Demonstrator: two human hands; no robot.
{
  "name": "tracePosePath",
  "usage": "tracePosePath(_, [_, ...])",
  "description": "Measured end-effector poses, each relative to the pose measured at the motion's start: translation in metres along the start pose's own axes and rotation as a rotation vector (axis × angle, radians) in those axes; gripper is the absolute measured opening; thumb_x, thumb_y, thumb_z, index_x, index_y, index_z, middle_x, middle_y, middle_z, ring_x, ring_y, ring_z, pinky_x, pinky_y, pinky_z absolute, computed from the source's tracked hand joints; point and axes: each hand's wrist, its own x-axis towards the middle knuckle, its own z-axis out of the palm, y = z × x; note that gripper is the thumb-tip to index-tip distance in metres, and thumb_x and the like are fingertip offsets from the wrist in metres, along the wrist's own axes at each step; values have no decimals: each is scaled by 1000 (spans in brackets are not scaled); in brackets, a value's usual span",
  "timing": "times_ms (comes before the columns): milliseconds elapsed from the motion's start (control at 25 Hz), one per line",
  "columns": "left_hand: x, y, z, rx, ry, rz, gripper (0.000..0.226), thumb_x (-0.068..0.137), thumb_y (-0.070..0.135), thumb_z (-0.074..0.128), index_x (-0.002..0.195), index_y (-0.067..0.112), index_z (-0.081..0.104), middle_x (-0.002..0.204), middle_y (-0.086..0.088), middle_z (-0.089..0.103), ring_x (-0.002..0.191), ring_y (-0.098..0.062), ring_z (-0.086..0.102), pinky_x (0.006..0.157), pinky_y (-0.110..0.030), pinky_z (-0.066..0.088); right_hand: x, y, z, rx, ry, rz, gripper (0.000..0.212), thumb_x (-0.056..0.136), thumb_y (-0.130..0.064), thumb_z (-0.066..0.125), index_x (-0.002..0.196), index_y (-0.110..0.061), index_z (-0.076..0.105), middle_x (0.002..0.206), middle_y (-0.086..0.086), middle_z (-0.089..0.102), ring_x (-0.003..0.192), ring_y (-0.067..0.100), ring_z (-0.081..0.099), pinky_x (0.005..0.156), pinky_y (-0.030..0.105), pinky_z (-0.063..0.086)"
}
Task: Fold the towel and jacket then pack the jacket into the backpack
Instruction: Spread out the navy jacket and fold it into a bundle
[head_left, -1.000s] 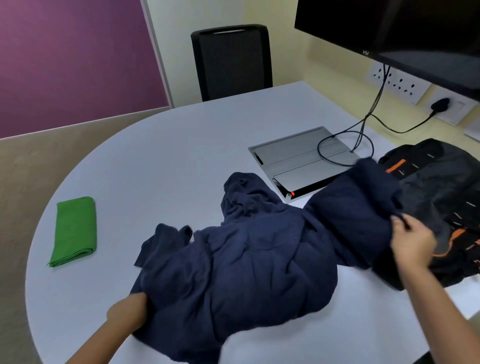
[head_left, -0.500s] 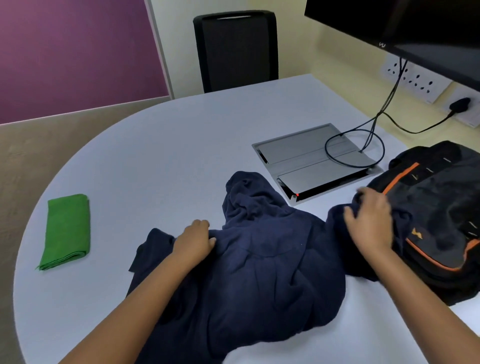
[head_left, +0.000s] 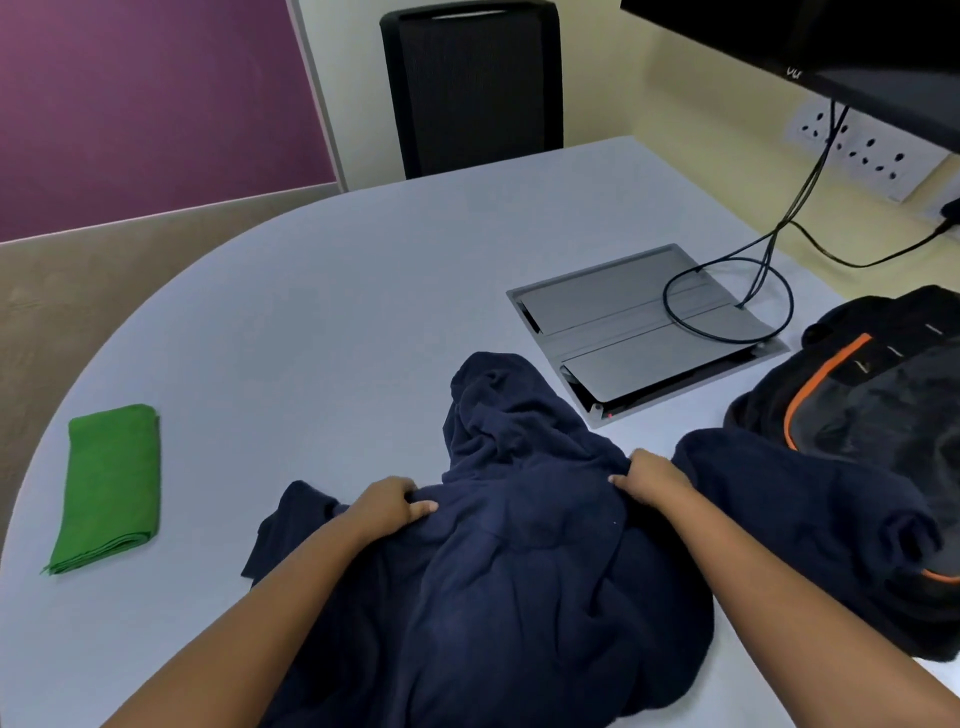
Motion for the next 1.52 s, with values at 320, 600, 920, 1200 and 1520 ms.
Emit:
tracePosePath(320, [-90, 7, -67, -328, 392, 245, 9, 84, 26, 66, 76, 29, 65, 75, 16, 64, 74, -3, 59, 63, -7, 37, -84, 27, -82, 579, 343, -356, 26, 89, -29, 62, 78, -6, 60, 64, 2, 55, 61, 16, 52, 59, 31, 48])
tracePosePath(600, [-141, 69, -175, -540, 760, 433, 9, 89, 18, 60, 83, 16, 66, 64, 14, 61, 63, -2, 53, 61, -15, 41, -128, -9, -192, 936, 584, -550, 13, 92, -21, 58, 82, -13, 57, 69, 5, 53, 47, -1, 55, 51, 17, 53])
tracePosePath(920, [-220, 123, -330, -634, 1230, 805, 12, 83, 23, 63, 74, 31, 62, 55, 31, 59, 57, 11, 50, 63, -13, 43, -235, -55, -328, 1051, 1057, -954, 18, 84, -33, 63, 67, -30, 57, 69, -13, 56, 71, 7, 55, 67, 28, 53])
tracePosePath(1200, [-215, 109, -332, -176, 1056, 470, 21, 87, 27, 64, 87, 6, 64, 67, -1, 54, 61, -10, 44, 53, -13, 34, -227, -55, -325, 807, 792, -712, 11, 89, -21, 63, 82, -12, 63, 66, 2, 57, 61, 16, 61, 58, 25, 58])
tracePosePath(1520, [-282, 77, -325, -360, 1061, 745, 2, 79, 39, 68, 78, 41, 68, 68, 24, 66, 64, 6, 56, 68, -19, 49, -314, -40, -303, 886, 1329, -984, 2, 88, -26, 64, 86, -28, 64, 69, -7, 63, 58, 1, 61, 56, 11, 48])
